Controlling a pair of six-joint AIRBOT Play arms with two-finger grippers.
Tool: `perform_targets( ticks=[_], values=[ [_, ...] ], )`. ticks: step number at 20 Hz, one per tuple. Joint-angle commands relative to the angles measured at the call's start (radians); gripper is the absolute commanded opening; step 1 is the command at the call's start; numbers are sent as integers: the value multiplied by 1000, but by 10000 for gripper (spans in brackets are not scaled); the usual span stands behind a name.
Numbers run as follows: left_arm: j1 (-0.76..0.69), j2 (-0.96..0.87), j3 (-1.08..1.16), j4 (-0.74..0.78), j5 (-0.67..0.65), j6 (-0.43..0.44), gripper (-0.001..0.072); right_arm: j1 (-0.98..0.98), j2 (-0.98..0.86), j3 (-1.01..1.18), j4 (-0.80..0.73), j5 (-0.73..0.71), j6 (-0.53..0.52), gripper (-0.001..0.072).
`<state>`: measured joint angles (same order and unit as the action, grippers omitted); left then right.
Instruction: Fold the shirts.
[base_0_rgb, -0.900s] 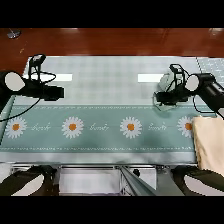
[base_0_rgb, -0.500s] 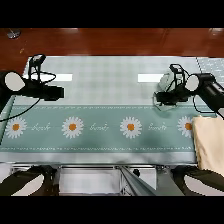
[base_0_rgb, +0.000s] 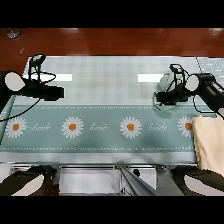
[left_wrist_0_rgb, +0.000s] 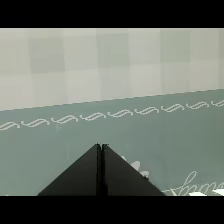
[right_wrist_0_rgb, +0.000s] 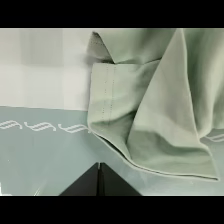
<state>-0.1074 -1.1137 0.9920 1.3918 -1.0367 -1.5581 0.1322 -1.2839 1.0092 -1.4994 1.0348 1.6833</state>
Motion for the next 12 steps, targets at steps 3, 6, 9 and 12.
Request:
perform_targets(
  ticks=[3, 6, 9, 12],
  values=[
    [1, 0, 0, 0, 0, 0, 21, 0, 0, 0, 18, -8, 2, 26],
    [1, -1, 0, 0, 26, 0, 21, -1, 0, 8, 12, -38, 1, 145],
    [-1, -2, 0, 1, 100, 0, 692, -7, 0, 70, -60, -102, 50, 632],
    [1, -3, 0, 16, 116, 1, 705, -7, -8, 145, -212, -232, 114, 632]
  ],
)
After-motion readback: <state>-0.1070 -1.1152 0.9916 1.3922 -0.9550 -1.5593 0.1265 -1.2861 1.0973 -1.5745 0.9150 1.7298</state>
